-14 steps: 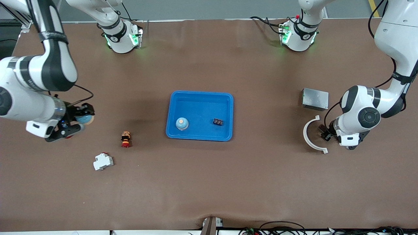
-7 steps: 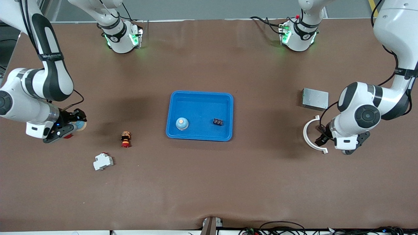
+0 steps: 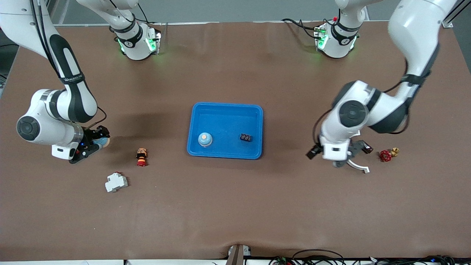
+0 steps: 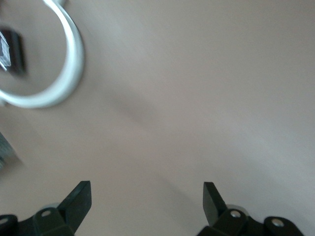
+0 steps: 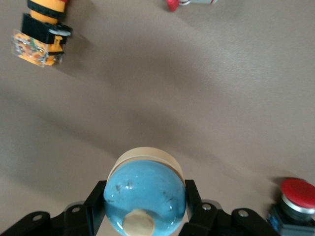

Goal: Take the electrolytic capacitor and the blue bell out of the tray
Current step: 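Reach the left gripper back into the tray while the right gripper follows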

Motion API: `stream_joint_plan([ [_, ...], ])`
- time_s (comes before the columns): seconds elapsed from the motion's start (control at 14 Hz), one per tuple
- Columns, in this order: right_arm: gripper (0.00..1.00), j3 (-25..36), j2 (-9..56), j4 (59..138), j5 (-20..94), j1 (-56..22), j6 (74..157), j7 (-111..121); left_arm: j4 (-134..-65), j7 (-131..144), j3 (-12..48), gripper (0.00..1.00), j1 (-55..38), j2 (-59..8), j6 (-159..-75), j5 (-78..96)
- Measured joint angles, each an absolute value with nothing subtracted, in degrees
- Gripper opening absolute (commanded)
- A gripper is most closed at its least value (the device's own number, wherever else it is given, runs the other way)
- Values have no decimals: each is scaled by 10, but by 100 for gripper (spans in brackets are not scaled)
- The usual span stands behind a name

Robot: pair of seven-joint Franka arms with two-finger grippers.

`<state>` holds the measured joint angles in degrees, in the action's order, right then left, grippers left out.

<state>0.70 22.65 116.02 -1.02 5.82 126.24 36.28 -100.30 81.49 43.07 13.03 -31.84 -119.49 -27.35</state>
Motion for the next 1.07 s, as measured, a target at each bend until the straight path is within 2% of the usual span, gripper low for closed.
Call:
stream_joint_plan([
  [0.5,16,4,228,1213,-10,57,1325,362,-910,1014,421,100,-18,-405,-1197,-273],
  [0.72,17,2,228,1243,-10,55,1364,361,-873,1075,358,100,-105,-435,-1233,-273],
  [0.93,19,2,232,1253,-10,55,1371,361,-864,1123,288,100,-185,-454,-1282,-273],
  [1.07,25,2,237,1254,-10,55,1376,361,-856,1141,268,100,-211,-469,-1293,-273],
])
